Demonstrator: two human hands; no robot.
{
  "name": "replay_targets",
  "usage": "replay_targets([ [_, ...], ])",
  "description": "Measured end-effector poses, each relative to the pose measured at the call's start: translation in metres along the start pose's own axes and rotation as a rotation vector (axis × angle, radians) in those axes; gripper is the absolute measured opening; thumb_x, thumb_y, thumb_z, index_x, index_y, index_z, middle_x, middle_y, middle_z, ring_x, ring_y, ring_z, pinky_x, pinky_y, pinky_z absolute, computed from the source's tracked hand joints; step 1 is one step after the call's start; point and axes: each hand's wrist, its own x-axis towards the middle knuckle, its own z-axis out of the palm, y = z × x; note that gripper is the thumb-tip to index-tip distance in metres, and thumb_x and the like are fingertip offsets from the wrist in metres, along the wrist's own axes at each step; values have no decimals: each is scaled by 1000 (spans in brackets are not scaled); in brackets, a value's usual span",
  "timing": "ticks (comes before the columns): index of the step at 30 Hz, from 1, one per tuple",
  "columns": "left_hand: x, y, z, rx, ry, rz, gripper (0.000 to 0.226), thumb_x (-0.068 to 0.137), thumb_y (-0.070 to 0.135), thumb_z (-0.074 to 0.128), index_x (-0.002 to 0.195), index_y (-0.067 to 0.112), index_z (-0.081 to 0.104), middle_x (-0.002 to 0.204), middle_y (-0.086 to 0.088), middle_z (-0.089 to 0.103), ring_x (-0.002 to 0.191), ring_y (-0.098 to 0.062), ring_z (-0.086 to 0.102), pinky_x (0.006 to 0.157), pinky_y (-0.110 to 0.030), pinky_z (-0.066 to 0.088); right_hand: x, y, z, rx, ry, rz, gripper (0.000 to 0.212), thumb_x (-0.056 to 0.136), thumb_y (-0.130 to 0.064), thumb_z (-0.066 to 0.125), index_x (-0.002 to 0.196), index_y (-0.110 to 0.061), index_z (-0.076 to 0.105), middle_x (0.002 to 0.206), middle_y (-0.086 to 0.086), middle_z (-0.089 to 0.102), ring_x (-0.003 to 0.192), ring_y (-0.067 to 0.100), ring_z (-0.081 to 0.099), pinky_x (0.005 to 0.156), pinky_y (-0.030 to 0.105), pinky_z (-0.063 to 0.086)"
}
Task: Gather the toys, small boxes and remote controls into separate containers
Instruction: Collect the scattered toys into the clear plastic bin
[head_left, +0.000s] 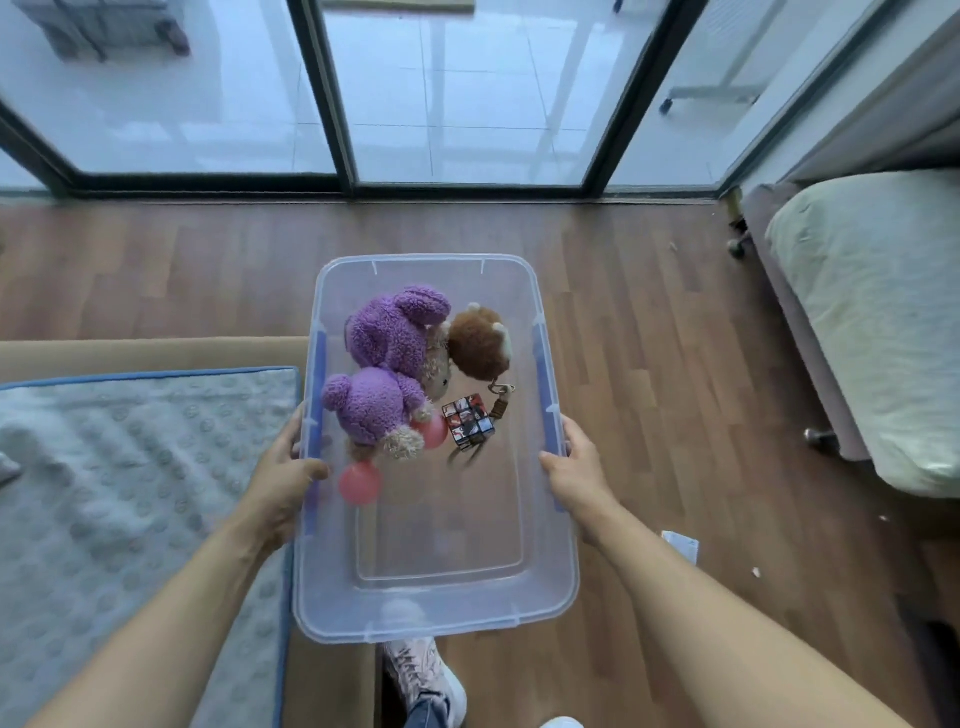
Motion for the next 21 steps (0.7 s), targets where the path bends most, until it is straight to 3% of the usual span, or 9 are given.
replay_targets([
  [4, -29, -4, 61, 48, -59, 50, 90, 75, -28, 37, 142, 32, 41, 115, -12, 58, 83, -26, 55, 63, -34, 44, -19, 31, -62, 26, 91, 10, 61, 88, 4, 49, 142, -24, 43, 132, 10, 59, 115, 29, 59, 98, 46, 50],
  [7, -57, -16, 108, 112, -109, 79, 90, 73, -27, 36, 138, 35, 46, 104, -6, 63, 77, -22, 58, 61, -31, 48, -39, 59, -113, 40, 146, 36, 59, 90, 1, 49, 143, -24, 42, 132, 8, 58, 111, 23, 59, 88, 33, 52],
  [11, -97, -37, 171, 136, -184, 65, 90, 73, -28, 34, 136, 35, 46, 102, -6, 63, 73, -20, 59, 47, -21, 51, -70, 100, -179, 67, 203, 59, 59, 89, 1, 47, 144, -18, 40, 137, 9, 55, 122, 31, 54, 92, 32, 44],
  [16, -151, -57, 246, 198, -287, 69, 88, 74, -27, 35, 136, 34, 47, 104, -6, 61, 77, -23, 58, 52, -27, 51, -114, 141, -260, 120, 296, 95, 57, 91, 0, 46, 144, -18, 40, 134, 8, 56, 97, 19, 55, 77, 26, 44],
  [18, -175, -60, 276, 218, -318, 66, 88, 74, -27, 35, 136, 34, 46, 106, -6, 60, 83, -26, 57, 60, -31, 48, -132, 152, -290, 128, 337, 110, 56, 92, -1, 47, 145, -18, 38, 136, 7, 55, 101, 20, 58, 81, 28, 47],
  [21, -203, -63, 313, 232, -350, 60, 88, 73, -28, 34, 139, 29, 46, 109, -7, 58, 84, -26, 55, 62, -30, 45, -155, 163, -330, 135, 384, 122, 55, 94, -4, 47, 146, -17, 37, 142, 7, 50, 125, 25, 51, 103, 39, 45],
])
